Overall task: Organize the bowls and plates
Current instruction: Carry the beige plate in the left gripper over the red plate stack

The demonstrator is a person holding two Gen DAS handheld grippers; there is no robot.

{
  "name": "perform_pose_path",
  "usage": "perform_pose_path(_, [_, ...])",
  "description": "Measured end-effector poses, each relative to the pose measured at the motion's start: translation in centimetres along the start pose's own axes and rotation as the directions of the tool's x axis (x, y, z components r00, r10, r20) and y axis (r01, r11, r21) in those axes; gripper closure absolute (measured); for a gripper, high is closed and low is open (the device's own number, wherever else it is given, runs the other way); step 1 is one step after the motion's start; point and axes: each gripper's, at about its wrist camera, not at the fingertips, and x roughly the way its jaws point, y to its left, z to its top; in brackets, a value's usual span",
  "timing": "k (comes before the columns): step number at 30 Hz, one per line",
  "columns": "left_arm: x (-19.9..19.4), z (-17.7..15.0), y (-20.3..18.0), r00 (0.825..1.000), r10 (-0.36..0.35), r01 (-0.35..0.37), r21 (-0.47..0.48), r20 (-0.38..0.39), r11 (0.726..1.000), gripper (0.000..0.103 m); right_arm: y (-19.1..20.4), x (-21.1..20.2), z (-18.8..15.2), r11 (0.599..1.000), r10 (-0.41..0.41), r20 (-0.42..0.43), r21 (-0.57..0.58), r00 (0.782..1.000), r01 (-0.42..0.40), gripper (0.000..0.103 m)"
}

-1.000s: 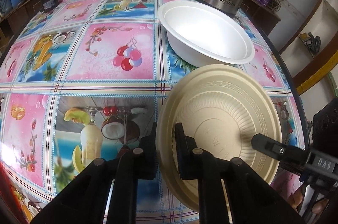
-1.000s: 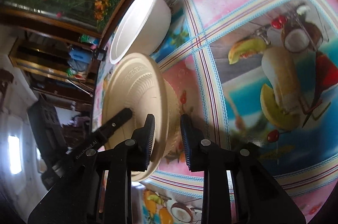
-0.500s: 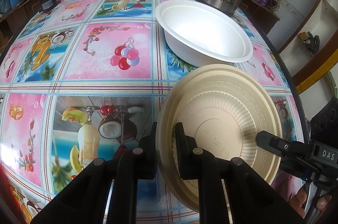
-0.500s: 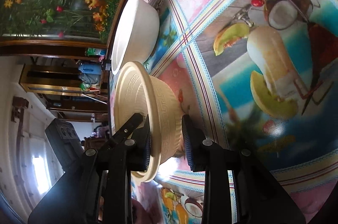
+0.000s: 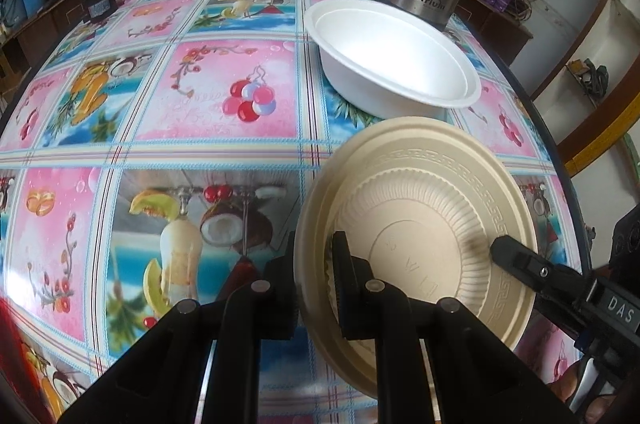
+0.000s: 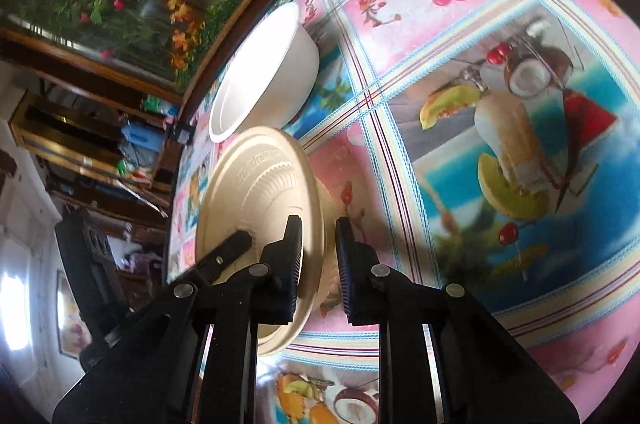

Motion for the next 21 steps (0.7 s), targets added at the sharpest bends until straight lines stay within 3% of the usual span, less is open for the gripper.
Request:
perform_pose_path(8, [-1.7, -2.3, 1.6, 1.000, 0.015, -0.015, -0.018, 0.000, 1.000, 0.088, 2.6, -2.0, -2.1, 0.998, -0.034, 0.108, -0.043, 0.994, 0.039, 0.089])
perform_pose_path(21, [-6.3, -6.6, 6.3, 0.996, 0.089, -0.087, -0.064, 0.026, 0.994, 0.089, 5.7, -0.5, -7.2, 0.998, 0.014, 0.039, -0.062, 0.999, -0.012, 0.093])
